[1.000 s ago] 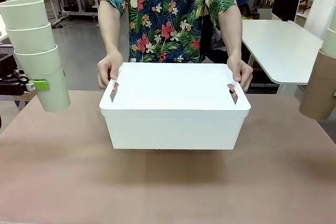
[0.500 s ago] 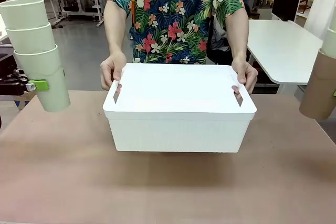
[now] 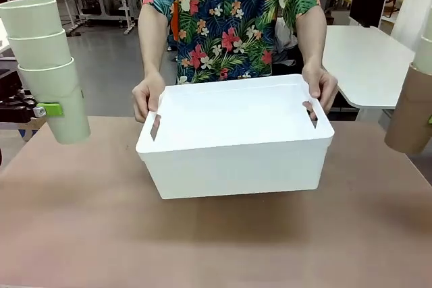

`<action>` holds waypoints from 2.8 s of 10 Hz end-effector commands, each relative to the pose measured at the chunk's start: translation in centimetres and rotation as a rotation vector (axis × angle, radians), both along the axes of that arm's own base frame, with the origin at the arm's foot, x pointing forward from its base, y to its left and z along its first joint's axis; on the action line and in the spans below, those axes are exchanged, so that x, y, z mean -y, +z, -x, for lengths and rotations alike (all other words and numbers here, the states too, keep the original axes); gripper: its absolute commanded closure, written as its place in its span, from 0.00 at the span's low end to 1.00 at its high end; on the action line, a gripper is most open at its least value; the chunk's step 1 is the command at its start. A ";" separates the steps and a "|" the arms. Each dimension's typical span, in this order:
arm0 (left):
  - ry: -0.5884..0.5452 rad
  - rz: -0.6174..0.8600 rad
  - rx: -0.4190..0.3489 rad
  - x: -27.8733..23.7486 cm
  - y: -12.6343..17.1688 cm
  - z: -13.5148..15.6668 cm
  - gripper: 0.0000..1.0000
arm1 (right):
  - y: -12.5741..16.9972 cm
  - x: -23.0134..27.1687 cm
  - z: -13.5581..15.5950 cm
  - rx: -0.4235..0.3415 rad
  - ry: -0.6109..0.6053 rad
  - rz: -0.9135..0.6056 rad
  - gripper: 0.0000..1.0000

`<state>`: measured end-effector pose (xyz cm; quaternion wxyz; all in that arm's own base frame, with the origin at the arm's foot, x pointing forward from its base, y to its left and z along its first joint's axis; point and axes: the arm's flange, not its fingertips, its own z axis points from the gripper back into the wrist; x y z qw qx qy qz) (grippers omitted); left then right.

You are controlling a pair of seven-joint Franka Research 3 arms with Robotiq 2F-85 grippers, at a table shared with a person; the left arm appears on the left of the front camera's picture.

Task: Stack the cups and store them in the basket.
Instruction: Place the stack of Reusable plastic cups into the Pantry Basket.

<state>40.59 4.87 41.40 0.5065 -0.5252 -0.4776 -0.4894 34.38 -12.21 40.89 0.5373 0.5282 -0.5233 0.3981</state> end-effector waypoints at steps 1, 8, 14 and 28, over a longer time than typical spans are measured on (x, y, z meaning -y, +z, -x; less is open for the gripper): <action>-0.003 0.005 0.004 0.1 0.4 0.1 0.13 | 0.2 -0.1 0.0 0.016 -0.001 0.006 0.14; 0.024 -0.053 -0.034 1.7 3.7 0.7 0.13 | 0.2 -0.1 0.0 0.016 -0.001 0.006 0.14; 0.057 -0.337 -0.033 11.4 13.4 3.9 0.13 | 0.2 -0.1 0.0 0.016 -0.001 0.006 0.14; 0.099 -0.952 -0.095 35.2 7.5 -0.4 0.13 | 0.2 -0.1 0.0 0.016 -0.001 0.006 0.14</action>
